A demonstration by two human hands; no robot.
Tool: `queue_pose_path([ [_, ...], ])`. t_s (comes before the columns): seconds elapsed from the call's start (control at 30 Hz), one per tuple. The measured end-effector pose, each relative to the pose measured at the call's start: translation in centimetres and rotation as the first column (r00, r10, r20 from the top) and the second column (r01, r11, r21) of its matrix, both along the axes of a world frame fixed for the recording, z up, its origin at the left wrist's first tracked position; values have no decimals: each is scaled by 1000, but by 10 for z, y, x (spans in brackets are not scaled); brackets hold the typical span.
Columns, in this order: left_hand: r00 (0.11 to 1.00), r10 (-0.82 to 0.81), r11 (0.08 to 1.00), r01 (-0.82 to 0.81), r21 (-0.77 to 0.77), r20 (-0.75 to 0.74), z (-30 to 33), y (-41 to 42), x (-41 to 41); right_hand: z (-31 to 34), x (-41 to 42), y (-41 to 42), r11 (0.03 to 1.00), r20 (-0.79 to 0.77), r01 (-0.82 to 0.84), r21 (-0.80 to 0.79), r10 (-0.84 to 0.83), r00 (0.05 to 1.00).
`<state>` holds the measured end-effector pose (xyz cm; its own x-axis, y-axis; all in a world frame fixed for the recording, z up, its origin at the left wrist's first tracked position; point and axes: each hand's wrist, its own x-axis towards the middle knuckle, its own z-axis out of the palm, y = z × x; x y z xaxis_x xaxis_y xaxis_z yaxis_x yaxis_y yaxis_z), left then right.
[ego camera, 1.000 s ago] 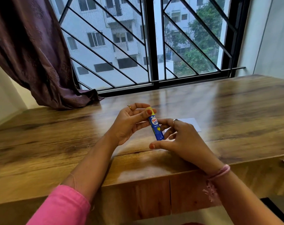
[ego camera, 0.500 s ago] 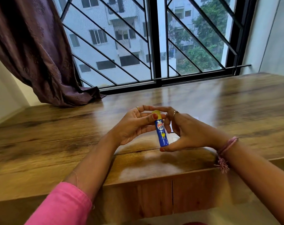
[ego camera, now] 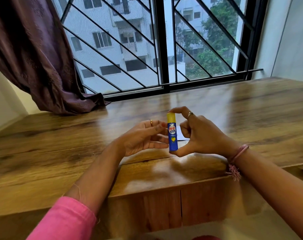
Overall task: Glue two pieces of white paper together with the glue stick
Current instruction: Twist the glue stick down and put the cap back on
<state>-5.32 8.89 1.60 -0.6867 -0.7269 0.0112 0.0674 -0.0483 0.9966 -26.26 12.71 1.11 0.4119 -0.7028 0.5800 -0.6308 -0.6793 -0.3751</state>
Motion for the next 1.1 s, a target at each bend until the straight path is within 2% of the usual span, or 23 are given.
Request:
queue_pose_path([
  [0.13,998,13,998,-9,-57,69,-5,-1,-2,-2,3,-2,999,-48,46,-13,-46,998],
  [0.23,995,95,991,-91,-103,32,-8,-4,-3,-5,1,-4,999,-85,52,-10,-52,995],
  [0.37,975,217,959,-220,-177,-35,-9,-10,-2,-5,-9,-2,995,-22,57,79,-56,998],
  [0.5,913,407,872,-399,-284,-36,-12,-15,-1,-6,-23,2,971,73,234,50,-237,969],
  [0.6,840,538,777,-462,-428,68,-17,-21,-1,-12,-30,8,923,4,379,62,-380,925],
  [0.8,732,661,674,-486,-557,161,-21,-34,1,-19,-31,12,879,-93,464,105,-456,885],
  [0.93,708,683,647,-472,-598,179,-22,-36,1,-22,-30,7,866,-178,490,97,-469,865],
  [1.1,696,692,636,-462,-618,193,-23,-36,-3,-27,-25,1,874,-258,451,182,-401,879],
])
